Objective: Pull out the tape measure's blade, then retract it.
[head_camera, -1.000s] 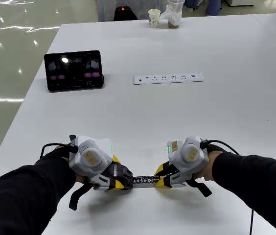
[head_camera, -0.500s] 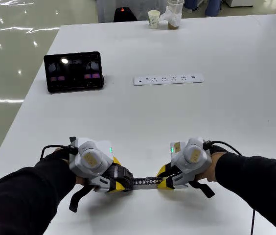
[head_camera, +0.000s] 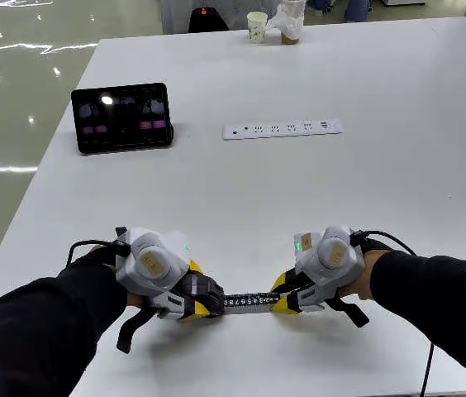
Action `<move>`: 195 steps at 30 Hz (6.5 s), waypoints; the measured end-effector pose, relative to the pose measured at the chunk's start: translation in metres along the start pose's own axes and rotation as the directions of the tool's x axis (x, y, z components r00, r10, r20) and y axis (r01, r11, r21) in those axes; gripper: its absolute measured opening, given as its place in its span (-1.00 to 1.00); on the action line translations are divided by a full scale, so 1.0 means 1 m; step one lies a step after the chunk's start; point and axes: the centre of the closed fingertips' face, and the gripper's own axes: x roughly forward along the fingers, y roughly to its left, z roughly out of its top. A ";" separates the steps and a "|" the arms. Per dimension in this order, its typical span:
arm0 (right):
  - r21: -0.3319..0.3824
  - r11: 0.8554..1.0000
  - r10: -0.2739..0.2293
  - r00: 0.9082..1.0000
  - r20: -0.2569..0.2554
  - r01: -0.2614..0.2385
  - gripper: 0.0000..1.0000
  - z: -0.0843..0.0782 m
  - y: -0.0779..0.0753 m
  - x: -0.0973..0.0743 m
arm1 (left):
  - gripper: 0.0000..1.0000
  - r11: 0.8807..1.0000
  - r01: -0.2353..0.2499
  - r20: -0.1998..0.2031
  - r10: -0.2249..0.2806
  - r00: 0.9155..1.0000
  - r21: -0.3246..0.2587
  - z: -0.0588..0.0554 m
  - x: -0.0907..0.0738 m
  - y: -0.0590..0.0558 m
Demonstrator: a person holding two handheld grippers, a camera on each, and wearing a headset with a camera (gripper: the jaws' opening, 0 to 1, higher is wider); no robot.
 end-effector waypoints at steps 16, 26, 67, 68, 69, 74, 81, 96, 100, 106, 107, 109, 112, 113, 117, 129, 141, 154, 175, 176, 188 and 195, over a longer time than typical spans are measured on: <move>-0.001 1.000 0.000 1.000 0.004 0.000 -0.78 -0.008 -0.001 -0.007 | -0.37 1.000 0.000 -0.002 0.000 1.000 -0.005 0.000 0.000 -0.001; 0.001 1.000 -0.003 1.000 0.008 0.003 -0.78 -0.013 -0.002 -0.011 | -0.37 1.000 0.003 -0.005 -0.003 1.000 -0.003 0.001 0.000 -0.001; 0.006 1.000 -0.017 1.000 -0.024 0.017 -0.78 -0.039 -0.004 -0.032 | -0.37 1.000 -0.007 0.004 0.007 1.000 -0.004 0.002 0.000 -0.002; 0.008 1.000 -0.016 1.000 -0.022 0.016 -0.78 -0.039 -0.004 -0.032 | -0.37 1.000 -0.007 0.003 0.007 1.000 -0.003 0.002 0.000 -0.002; 0.007 1.000 -0.016 1.000 -0.022 0.016 -0.78 -0.039 -0.004 -0.032 | -0.37 1.000 -0.007 0.003 0.007 1.000 -0.003 0.002 0.000 -0.002; 0.002 1.000 -0.015 1.000 -0.022 0.015 -0.78 -0.039 -0.003 -0.032 | -0.37 1.000 -0.004 0.003 0.004 1.000 -0.001 0.002 0.000 -0.002; 0.009 1.000 -0.015 1.000 -0.019 0.015 -0.78 -0.039 -0.003 -0.033 | -0.37 1.000 -0.003 0.004 0.003 1.000 -0.002 0.002 0.000 -0.002; 0.017 1.000 -0.021 0.999 -0.034 0.021 -0.78 -0.050 -0.003 -0.045 | -0.37 1.000 -0.007 0.007 0.007 1.000 -0.003 0.002 0.001 -0.001; 0.016 1.000 -0.022 0.999 -0.036 0.023 -0.78 -0.051 -0.004 -0.046 | -0.37 1.000 -0.008 0.007 0.008 1.000 -0.003 0.002 0.001 -0.001; 0.009 1.000 -0.023 0.999 -0.042 0.023 -0.78 -0.055 -0.005 -0.050 | -0.37 1.000 -0.008 0.007 0.008 1.000 -0.005 0.002 0.001 -0.001; 0.010 1.000 -0.023 0.999 -0.042 0.023 -0.78 -0.056 -0.005 -0.050 | -0.37 1.000 -0.008 0.007 0.008 1.000 -0.005 0.002 0.001 -0.001; 0.013 1.000 -0.024 0.999 -0.043 0.025 -0.78 -0.058 -0.006 -0.051 | -0.37 1.000 -0.008 0.007 0.008 1.000 -0.005 0.002 0.001 -0.001; 0.013 1.000 -0.027 0.999 -0.045 0.027 -0.78 -0.060 -0.006 -0.053 | -0.37 1.000 -0.008 0.008 0.008 1.000 -0.005 0.002 0.001 -0.001; 0.014 0.999 -0.028 0.999 -0.046 0.028 -0.78 -0.060 -0.006 -0.053 | -0.37 1.000 -0.009 0.008 0.009 1.000 -0.005 0.002 0.001 -0.001; 0.014 0.999 -0.028 0.998 -0.049 0.029 -0.78 -0.062 -0.007 -0.054 | -0.37 1.000 -0.008 0.007 0.008 1.000 -0.004 0.002 0.000 -0.001; 0.027 0.999 -0.035 0.998 -0.058 0.037 -0.78 -0.070 -0.008 -0.061 | -0.37 1.000 -0.009 0.008 0.009 1.000 -0.005 0.002 0.000 -0.001; 0.027 0.999 -0.042 0.997 -0.064 0.044 -0.78 -0.076 -0.009 -0.066 | -0.37 1.000 -0.010 0.007 0.010 1.000 -0.004 0.002 0.000 -0.001; 0.040 0.998 -0.048 0.996 -0.069 0.051 -0.78 -0.082 -0.009 -0.073 | -0.37 1.000 -0.011 0.007 0.011 1.000 -0.004 0.002 0.000 -0.001; 0.045 0.997 -0.058 0.995 -0.079 0.062 -0.79 -0.094 -0.009 -0.087 | -0.37 1.000 -0.012 0.006 0.012 1.000 -0.005 0.002 0.000 -0.002; 0.045 0.997 -0.059 0.995 -0.078 0.063 -0.79 -0.094 -0.009 -0.087 | -0.37 1.000 -0.013 0.006 0.013 1.000 -0.005 0.002 0.000 -0.002; 0.050 0.997 -0.063 0.995 -0.082 0.067 -0.79 -0.097 -0.010 -0.089 | -0.37 1.000 -0.015 0.006 0.015 1.000 -0.006 0.002 0.000 -0.002; 0.052 0.996 -0.064 0.994 -0.083 0.068 -0.79 -0.099 -0.010 -0.090 | -0.37 1.000 -0.014 0.004 0.014 1.000 -0.006 0.001 0.000 -0.001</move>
